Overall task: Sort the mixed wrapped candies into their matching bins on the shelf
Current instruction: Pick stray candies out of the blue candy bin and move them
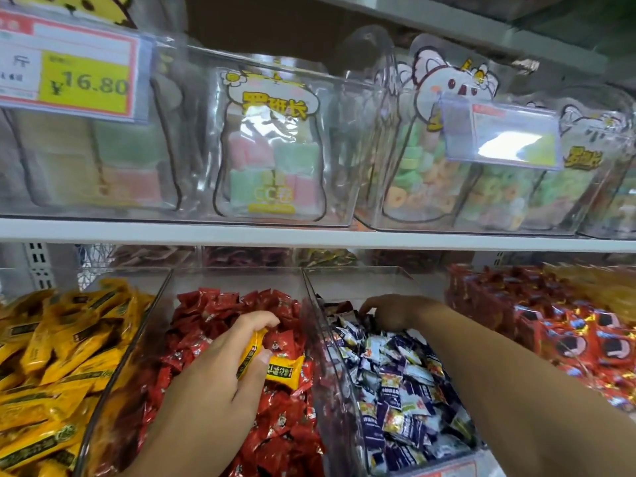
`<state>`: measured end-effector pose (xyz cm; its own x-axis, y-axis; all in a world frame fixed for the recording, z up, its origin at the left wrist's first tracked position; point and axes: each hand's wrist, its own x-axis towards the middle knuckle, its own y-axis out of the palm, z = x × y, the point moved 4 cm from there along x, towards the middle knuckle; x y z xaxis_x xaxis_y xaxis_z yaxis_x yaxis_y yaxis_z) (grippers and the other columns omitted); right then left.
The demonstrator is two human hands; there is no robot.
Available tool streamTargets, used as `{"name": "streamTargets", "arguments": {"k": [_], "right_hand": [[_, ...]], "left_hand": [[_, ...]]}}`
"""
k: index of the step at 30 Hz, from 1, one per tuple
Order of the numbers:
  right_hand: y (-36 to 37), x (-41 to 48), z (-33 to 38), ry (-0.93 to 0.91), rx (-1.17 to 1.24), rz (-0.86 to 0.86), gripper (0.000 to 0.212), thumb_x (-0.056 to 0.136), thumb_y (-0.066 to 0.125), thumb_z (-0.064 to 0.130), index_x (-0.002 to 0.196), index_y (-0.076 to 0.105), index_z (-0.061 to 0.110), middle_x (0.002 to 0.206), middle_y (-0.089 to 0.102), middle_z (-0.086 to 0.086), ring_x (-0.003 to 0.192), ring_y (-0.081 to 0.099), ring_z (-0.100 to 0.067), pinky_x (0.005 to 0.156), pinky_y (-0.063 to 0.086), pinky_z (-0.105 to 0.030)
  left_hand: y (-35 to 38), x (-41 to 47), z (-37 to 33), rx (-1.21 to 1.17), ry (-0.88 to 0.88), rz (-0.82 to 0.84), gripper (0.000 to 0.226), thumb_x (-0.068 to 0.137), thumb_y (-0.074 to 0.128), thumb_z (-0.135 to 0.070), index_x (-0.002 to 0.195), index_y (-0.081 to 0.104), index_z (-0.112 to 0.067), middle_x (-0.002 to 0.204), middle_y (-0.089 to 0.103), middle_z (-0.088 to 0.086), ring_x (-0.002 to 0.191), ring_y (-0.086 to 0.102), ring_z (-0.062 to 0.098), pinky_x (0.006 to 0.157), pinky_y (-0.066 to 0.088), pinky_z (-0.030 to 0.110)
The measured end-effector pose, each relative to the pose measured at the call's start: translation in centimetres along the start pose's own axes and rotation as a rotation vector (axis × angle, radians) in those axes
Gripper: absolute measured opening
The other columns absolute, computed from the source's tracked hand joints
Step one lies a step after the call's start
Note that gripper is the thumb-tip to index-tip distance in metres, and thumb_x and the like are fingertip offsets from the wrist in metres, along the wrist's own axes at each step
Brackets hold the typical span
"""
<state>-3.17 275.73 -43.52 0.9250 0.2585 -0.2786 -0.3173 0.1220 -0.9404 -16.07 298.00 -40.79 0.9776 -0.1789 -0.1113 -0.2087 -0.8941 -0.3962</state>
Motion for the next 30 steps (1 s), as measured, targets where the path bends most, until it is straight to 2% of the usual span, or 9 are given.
{"name": "streamTargets", "arguments": {"k": [3,7,10,12,13,14,17,25,30], "right_hand": [[0.5,0.3,-0.4,-0.043,0.14,-0.117,0.029,0.092,0.05,0.004,0.102,0.067,0.024,0.111,0.061,-0.009,0.072,0.051,-0.008,0.06,0.04,-0.016],[-0.7,-1.8,-0.3,-0.109,0.251,-0.189,0.046,0.085,0.042,-0.014,0.079,0.067,0.024,0.099,0.065,-0.008,0.069,0.058,-0.017,0.051,0.042,-0.022],[-2.3,-5.0,0.9,-0.163,0.426,-0.183,0.032,0.083,0.051,-0.015,0.085,0.068,0.012,0.083,0.069,-0.004,0.053,0.059,-0.007,0.047,0.044,-0.019],[-3.1,-7.0,1.6,-0.222,0.487,-0.157,0.027,0.083,0.059,-0.012,0.089,0.068,0.012,0.08,0.069,-0.001,0.055,0.063,-0.001,0.053,0.048,-0.016],[-3.3,-7.9,1.8,-0.248,0.524,-0.135,0.024,0.084,0.063,-0.009,0.092,0.069,0.012,0.083,0.07,-0.001,0.062,0.065,-0.001,0.058,0.049,-0.015],[-3.3,-8.6,1.9,-0.268,0.556,-0.111,0.022,0.084,0.064,-0.007,0.095,0.069,0.011,0.087,0.07,-0.002,0.068,0.067,-0.002,0.062,0.05,-0.015],[-3.3,-10.5,2.0,-0.273,0.635,-0.057,0.02,0.086,0.063,-0.005,0.103,0.068,0.005,0.094,0.068,-0.007,0.075,0.068,-0.009,0.068,0.054,-0.018],[-3.0,-11.8,1.0,-0.211,0.627,-0.085,0.012,0.088,0.068,0.023,0.099,0.072,0.024,0.103,0.072,-0.002,0.097,0.067,-0.015,0.092,0.054,-0.033],[-3.7,-12.7,0.8,-0.192,0.497,-0.072,0.016,0.09,0.066,0.013,0.097,0.069,0.027,0.102,0.07,0.001,0.096,0.065,-0.015,0.08,0.053,-0.021]], "left_hand": [[0.5,-0.4,0.4,0.155,0.095,0.003,0.043,0.1,0.024,0.002,0.139,0.01,0.016,0.147,0.035,0.023,0.102,0.027,0.014,0.055,0.034,0.011],[0.1,-0.5,1.8,0.36,0.15,-0.061,0.044,0.099,0.027,0.005,0.138,0.01,0.017,0.153,0.022,0.027,0.137,0.032,0.029,0.098,0.026,0.025],[-0.4,-0.8,2.8,0.318,0.096,-0.197,0.043,0.101,0.027,0.001,0.14,0.015,0.017,0.149,0.029,0.029,0.139,0.031,0.034,0.103,0.024,0.027],[-1.5,-1.4,4.2,0.357,0.049,-0.34,0.05,0.101,0.039,-0.025,0.14,0.041,0.006,0.116,0.061,0.028,0.112,0.057,0.03,0.096,0.04,0.038],[-1.4,-2.1,4.5,0.393,0.066,-0.412,0.054,0.094,0.04,-0.044,0.136,0.05,-0.01,0.087,0.065,0.005,0.087,0.061,0.014,0.08,0.049,0.037],[-1.1,-3.3,4.8,0.419,0.143,-0.481,0.045,0.09,0.042,-0.05,0.128,0.052,-0.027,0.069,0.052,-0.01,0.068,0.052,0.0,0.064,0.045,0.027],[0.6,-8.1,3.3,0.449,0.299,-0.592,0.026,0.096,0.046,-0.035,0.117,0.042,-0.05,0.055,0.039,-0.011,0.046,0.045,0.004,0.049,0.031,0.019],[1.2,-9.8,1.4,0.418,0.317,-0.611,0.029,0.098,0.045,-0.032,0.124,0.041,-0.045,0.06,0.039,-0.012,0.05,0.053,0.005,0.046,0.033,0.024],[0.8,-9.3,1.9,0.42,0.298,-0.596,0.029,0.098,0.045,-0.033,0.121,0.04,-0.048,0.078,0.049,-0.009,0.066,0.052,0.001,0.055,0.034,0.021]]}}
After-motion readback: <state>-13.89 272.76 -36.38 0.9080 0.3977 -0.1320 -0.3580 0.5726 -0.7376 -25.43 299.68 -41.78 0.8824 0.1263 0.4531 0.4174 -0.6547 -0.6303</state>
